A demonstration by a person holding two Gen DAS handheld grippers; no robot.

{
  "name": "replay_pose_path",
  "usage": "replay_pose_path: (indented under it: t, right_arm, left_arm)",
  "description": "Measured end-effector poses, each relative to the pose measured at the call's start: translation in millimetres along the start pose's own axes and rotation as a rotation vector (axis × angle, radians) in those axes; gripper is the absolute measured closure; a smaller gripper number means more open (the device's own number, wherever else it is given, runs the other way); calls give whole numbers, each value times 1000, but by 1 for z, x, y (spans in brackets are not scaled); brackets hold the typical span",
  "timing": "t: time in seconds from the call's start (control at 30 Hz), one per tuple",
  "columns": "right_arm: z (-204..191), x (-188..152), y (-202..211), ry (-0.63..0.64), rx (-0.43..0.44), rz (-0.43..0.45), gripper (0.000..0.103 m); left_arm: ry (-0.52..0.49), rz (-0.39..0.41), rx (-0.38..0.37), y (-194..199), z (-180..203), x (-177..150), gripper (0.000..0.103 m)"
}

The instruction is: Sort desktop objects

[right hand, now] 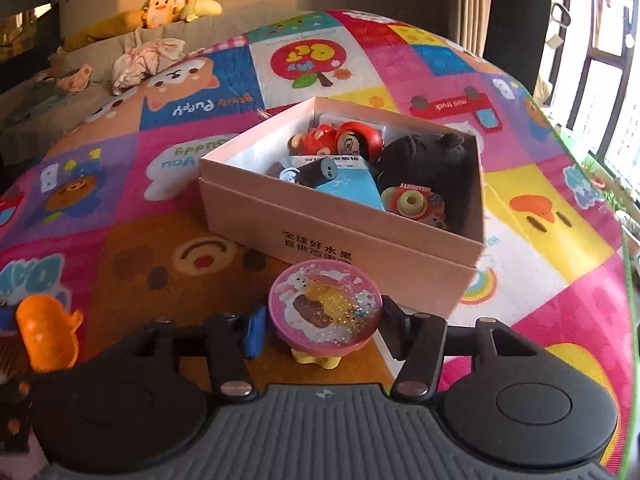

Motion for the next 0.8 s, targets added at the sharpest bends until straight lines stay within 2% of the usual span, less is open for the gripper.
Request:
replay_pose_path:
  t: [0.1, 0.17, 0.3, 0.4, 0.43, 0.5, 0.57, 0.7, 0.8]
  right_arm:
    - [14, 4, 33, -11, 14, 39, 47]
    - [32, 14, 70, -36, 5, 120, 47]
    - [73, 39, 145, -71, -106, 318, 47]
    - [92, 46, 177, -80, -175, 403, 47]
    - [97, 47, 181, -79, -196, 417, 47]
    - [106, 48, 183, -89, -235, 423, 47]
    - [113, 46, 182, -108, -246, 419, 47]
    - [122, 35, 163, -141, -239, 379, 47]
    - [129, 33, 138, -183, -187, 335, 47]
  left_arm:
    - [-29, 48, -45, 4, 12, 21, 40]
    - [-55, 110, -83, 6, 27, 44, 40]
    - [-125, 241, -165, 0, 68, 89, 40]
    - [-137, 287, -208, -23, 102, 118, 39]
    - [-133, 280, -218, -34, 112, 125, 38]
    - [-136, 253, -212, -52, 123, 130, 29]
    - [-131, 217, -200, -62, 121, 123, 21]
    - [-103, 163, -161, -60, 94, 93, 15]
    - [-71, 122, -100, -53, 65, 73, 8]
Point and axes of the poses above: each gripper's, at about its wrist camera, not at the fingertips, and y roughly against the way its jaws point, z to its right, x to its top, the point moved 1 cm from there along -y, roughly the way its jaws point, and after that the axes turned 15 degrees about y, right-handed, at the moved point
